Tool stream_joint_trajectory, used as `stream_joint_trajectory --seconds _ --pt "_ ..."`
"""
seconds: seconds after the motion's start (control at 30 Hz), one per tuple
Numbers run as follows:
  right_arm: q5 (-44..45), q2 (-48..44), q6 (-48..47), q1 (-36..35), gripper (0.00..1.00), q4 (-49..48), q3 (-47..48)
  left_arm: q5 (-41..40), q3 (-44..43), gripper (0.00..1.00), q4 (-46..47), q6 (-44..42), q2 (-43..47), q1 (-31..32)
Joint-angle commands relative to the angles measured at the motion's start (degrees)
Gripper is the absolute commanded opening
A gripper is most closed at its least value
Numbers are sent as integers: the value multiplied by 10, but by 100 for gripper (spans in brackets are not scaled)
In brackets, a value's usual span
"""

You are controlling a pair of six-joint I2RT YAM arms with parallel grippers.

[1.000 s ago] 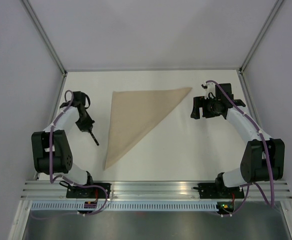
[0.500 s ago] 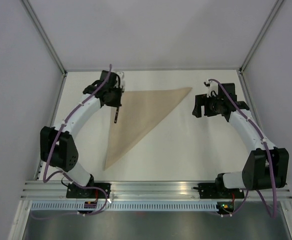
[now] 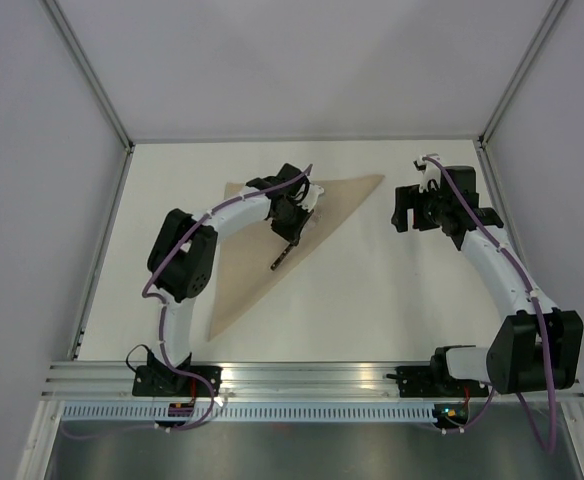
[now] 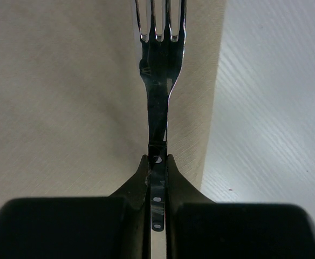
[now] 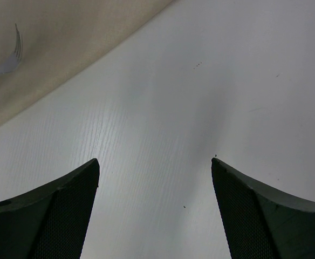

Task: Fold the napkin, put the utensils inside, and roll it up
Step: Place the utensil onto the napkin

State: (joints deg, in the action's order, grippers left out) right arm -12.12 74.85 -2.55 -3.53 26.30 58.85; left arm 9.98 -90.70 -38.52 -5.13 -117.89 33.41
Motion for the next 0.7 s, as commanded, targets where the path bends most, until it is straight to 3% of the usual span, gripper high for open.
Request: stream_joint_trajectory --seconds 0.0,0.3,0.67 --pt "22 -3 -4 -2 90 -10 -1 40 -36 2 -8 -17 -9 10" --pt "19 4 -5 -2 90 -10 2 79 -33 2 -31 -4 -32 12" --pt "17 10 -8 -2 90 -7 3 63 -72 2 -81 -14 -67 17"
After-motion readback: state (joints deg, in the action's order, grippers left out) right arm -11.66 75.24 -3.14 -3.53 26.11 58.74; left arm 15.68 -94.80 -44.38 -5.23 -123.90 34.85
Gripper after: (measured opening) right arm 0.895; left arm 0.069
